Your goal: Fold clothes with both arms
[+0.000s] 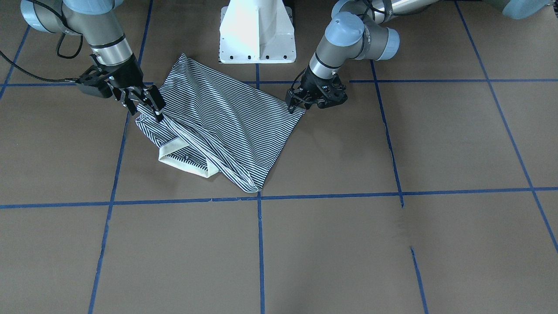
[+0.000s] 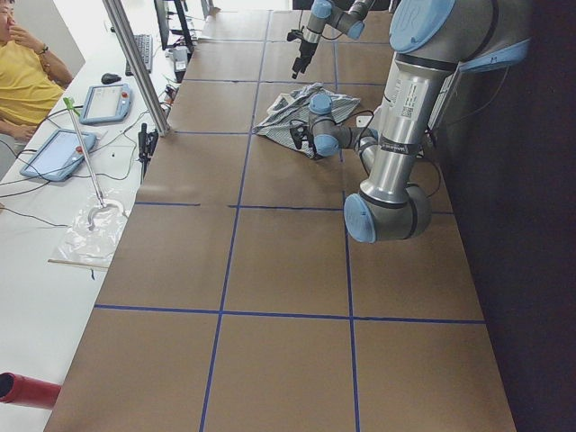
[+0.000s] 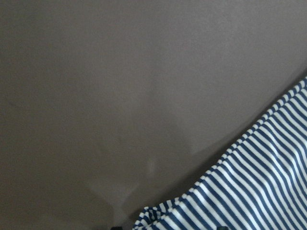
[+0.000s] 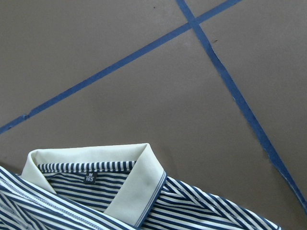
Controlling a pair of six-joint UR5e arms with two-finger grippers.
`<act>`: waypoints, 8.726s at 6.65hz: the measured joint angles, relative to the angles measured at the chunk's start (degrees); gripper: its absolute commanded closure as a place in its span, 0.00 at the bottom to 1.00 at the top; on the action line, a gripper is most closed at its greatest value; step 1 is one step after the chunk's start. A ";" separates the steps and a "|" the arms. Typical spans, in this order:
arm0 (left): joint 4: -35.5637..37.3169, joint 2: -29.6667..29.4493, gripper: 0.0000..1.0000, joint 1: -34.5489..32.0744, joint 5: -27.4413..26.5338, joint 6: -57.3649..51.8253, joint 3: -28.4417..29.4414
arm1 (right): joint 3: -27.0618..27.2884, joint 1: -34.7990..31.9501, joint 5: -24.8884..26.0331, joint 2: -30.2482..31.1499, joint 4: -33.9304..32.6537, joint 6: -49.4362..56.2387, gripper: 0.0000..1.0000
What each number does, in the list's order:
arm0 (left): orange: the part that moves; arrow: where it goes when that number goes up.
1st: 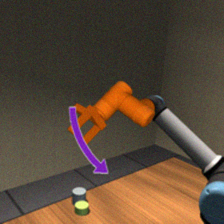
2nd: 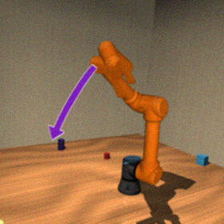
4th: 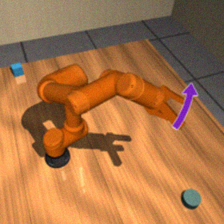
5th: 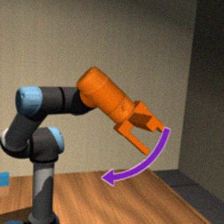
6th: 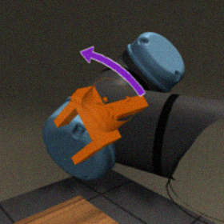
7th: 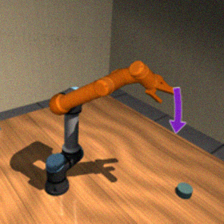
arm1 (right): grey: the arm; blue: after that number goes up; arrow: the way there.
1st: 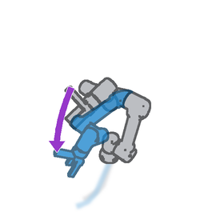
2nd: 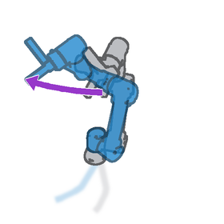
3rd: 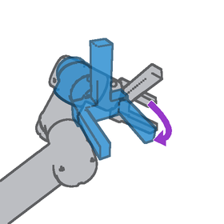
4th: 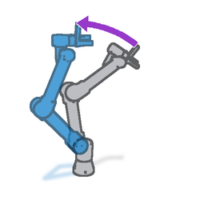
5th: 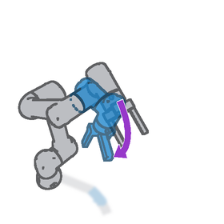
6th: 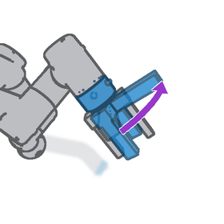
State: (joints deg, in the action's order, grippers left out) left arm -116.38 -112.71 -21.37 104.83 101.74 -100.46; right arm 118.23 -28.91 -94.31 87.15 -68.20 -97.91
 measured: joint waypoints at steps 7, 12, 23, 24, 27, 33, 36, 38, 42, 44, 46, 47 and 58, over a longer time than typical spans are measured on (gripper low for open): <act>1.92 2.71 1.00 -10.77 -2.28 -19.22 -1.03 | 0.06 -0.57 -0.16 -0.88 0.00 -0.14 0.00; -11.21 -19.67 0.49 -27.31 -2.01 -31.32 35.16 | -1.07 -1.28 -0.37 -5.41 -0.26 -0.52 0.00; -14.27 -10.35 0.46 -36.02 10.84 -34.24 24.86 | -37.03 8.21 -3.64 -48.01 -24.03 11.01 0.00; -14.26 -10.30 0.46 -36.02 10.84 -34.24 24.85 | -38.24 8.25 -3.91 -48.73 -24.15 11.57 0.00; -14.29 -10.33 0.46 -36.02 10.89 -34.24 24.58 | -37.88 8.08 -6.17 -47.21 -25.24 14.27 0.00; -13.97 -10.45 0.46 -35.93 10.92 -34.15 23.42 | -16.60 4.90 -7.70 -28.01 -28.27 24.09 0.00; -13.81 -10.49 0.46 -35.93 11.00 -34.15 23.05 | -17.56 4.44 -6.87 -30.66 -24.38 13.03 0.09; -13.79 -10.43 0.46 -35.93 10.95 -34.15 22.81 | -21.58 6.43 -4.72 -32.76 -14.55 -6.50 0.18; -13.78 -10.38 0.46 -35.93 10.78 -34.07 22.76 | -24.37 8.49 -3.62 -34.80 -11.41 -19.34 0.18; -13.81 -10.36 0.46 -35.93 10.75 -34.06 22.77 | -24.65 9.41 -3.67 -34.45 -11.44 -20.26 0.18; -13.86 -10.34 0.46 -35.95 10.75 -34.06 22.68 | -24.91 9.91 -3.69 -34.12 -11.67 -20.36 0.49; -13.85 -10.31 0.46 -35.99 10.75 -34.06 22.45 | -24.95 9.91 -3.72 -34.11 -11.74 -20.35 0.99; -7.22 -5.51 0.43 -35.42 11.18 -32.01 9.30 | -21.42 9.36 -4.21 -33.15 -11.80 -17.94 0.44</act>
State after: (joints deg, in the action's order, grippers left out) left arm -123.60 -118.22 -56.79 116.01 69.72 -91.16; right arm 96.81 -19.55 -98.51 54.00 -80.01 -115.85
